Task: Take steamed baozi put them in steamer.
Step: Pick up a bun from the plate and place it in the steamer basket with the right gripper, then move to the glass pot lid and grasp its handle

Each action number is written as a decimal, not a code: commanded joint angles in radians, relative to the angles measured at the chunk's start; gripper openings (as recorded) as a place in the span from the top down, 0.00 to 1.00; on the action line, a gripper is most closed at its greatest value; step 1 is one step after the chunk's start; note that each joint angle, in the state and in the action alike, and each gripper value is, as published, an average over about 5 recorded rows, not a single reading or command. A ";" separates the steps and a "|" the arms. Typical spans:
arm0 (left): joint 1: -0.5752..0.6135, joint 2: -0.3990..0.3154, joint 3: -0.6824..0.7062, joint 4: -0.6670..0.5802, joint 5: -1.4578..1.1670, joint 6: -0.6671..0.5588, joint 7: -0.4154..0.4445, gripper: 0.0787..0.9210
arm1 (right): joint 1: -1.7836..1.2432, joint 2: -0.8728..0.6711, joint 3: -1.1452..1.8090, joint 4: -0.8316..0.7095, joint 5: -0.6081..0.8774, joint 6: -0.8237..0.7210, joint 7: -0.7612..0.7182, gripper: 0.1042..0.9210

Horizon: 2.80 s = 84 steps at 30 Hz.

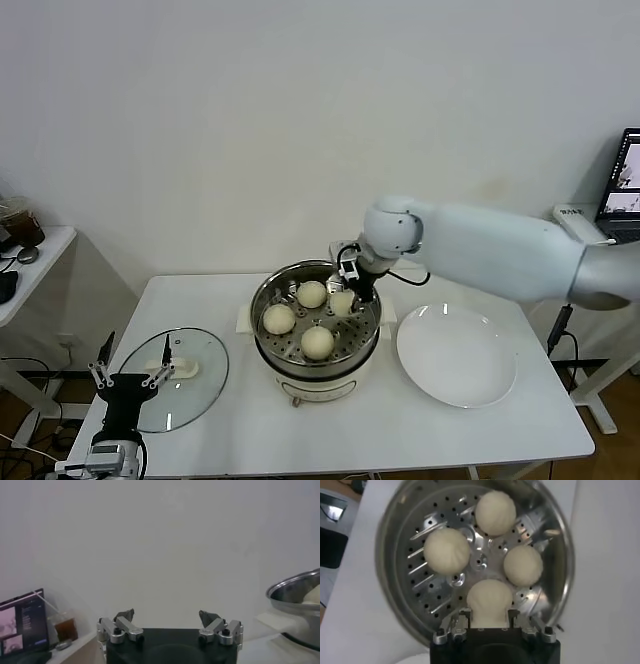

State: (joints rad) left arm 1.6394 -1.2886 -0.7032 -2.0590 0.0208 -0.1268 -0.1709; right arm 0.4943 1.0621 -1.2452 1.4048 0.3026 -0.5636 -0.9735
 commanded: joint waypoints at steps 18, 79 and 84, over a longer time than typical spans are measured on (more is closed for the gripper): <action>-0.007 -0.001 -0.003 0.009 0.002 -0.002 0.000 0.12 | -0.034 -0.039 0.088 0.033 0.006 -0.026 0.035 0.35; -0.046 0.195 0.011 0.401 1.347 -0.114 -0.174 0.12 | -2.107 0.394 2.161 0.431 -0.141 0.779 0.694 0.12; -0.089 0.223 0.046 0.462 1.359 -0.113 -0.149 0.12 | -2.109 0.397 2.149 0.430 -0.152 0.777 0.691 0.12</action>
State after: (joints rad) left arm 1.6411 -1.1471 -0.7095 -1.8053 1.0968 -0.1829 -0.3275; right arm -1.5475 1.4112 0.8728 1.8416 0.1500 0.2259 -0.2868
